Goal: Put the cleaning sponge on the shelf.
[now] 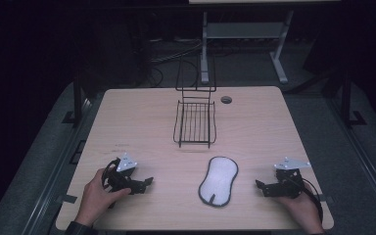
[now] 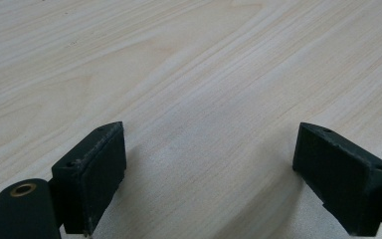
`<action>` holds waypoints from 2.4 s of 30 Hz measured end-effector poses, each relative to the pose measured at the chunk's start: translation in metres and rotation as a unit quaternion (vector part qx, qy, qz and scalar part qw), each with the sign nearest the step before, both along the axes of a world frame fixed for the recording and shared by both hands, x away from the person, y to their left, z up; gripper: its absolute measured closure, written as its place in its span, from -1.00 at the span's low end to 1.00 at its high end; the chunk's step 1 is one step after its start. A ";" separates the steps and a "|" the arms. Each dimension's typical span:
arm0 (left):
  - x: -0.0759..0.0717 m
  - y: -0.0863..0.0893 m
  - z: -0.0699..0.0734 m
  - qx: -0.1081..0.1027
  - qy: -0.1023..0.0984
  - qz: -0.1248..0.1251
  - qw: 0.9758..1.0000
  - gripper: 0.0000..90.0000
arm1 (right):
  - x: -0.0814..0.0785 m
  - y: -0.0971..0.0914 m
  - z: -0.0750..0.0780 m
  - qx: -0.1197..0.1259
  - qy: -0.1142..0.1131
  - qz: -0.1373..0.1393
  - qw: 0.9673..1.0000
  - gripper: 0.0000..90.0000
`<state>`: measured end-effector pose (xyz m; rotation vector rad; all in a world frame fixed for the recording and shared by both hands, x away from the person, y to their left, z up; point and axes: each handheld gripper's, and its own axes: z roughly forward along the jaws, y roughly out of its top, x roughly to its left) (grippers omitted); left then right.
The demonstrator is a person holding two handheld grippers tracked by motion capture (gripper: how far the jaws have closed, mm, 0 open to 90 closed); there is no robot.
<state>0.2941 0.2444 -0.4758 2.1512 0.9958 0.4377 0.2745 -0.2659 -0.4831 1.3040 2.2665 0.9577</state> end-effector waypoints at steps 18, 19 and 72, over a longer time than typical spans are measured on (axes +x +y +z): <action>0.001 -0.001 0.000 0.000 0.001 0.004 1.000 -0.72 | -0.004 -0.002 0.024 0.049 0.005 0.027 0.998 0.66; 0.001 -0.001 0.000 0.000 0.001 0.004 1.000 -0.72 | -0.004 -0.001 0.025 0.049 0.006 0.030 0.998 0.76; 0.001 -0.001 0.000 0.000 0.001 0.004 1.000 -0.72 | 0.041 0.067 0.029 0.052 0.034 0.106 0.992 0.99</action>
